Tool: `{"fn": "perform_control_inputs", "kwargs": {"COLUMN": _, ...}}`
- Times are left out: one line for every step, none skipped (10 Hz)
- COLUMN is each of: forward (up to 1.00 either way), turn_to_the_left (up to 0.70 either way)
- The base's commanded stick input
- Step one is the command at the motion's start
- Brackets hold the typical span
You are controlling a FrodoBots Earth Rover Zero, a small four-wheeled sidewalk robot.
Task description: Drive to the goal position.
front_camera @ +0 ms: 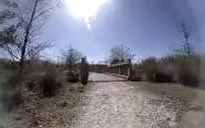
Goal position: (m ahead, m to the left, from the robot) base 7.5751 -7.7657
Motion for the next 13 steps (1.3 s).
{"fn": "perform_control_inputs", "kwargs": {"forward": 0.50, "turn_to_the_left": 0.00}}
{"fn": "perform_control_inputs", "kwargs": {"forward": 0.50, "turn_to_the_left": 0.00}}
{"fn": "perform_control_inputs", "kwargs": {"forward": 0.50, "turn_to_the_left": 0.00}}
{"fn": "perform_control_inputs", "kwargs": {"forward": 0.50, "turn_to_the_left": -0.02}}
{"fn": "perform_control_inputs", "kwargs": {"forward": 0.50, "turn_to_the_left": -0.38}}
{"fn": "perform_control_inputs", "kwargs": {"forward": 0.50, "turn_to_the_left": -0.39}}
{"fn": "perform_control_inputs", "kwargs": {"forward": 0.50, "turn_to_the_left": -0.22}}
{"fn": "perform_control_inputs", "kwargs": {"forward": 0.50, "turn_to_the_left": -0.06}}
{"fn": "perform_control_inputs", "kwargs": {"forward": 0.50, "turn_to_the_left": 0.00}}
{"fn": "perform_control_inputs", "kwargs": {"forward": 0.50, "turn_to_the_left": 0.00}}
{"fn": "perform_control_inputs", "kwargs": {"forward": 0.50, "turn_to_the_left": 0.00}}
{"fn": "perform_control_inputs", "kwargs": {"forward": 0.50, "turn_to_the_left": 0.00}}
{"fn": "perform_control_inputs", "kwargs": {"forward": 0.50, "turn_to_the_left": 0.00}}
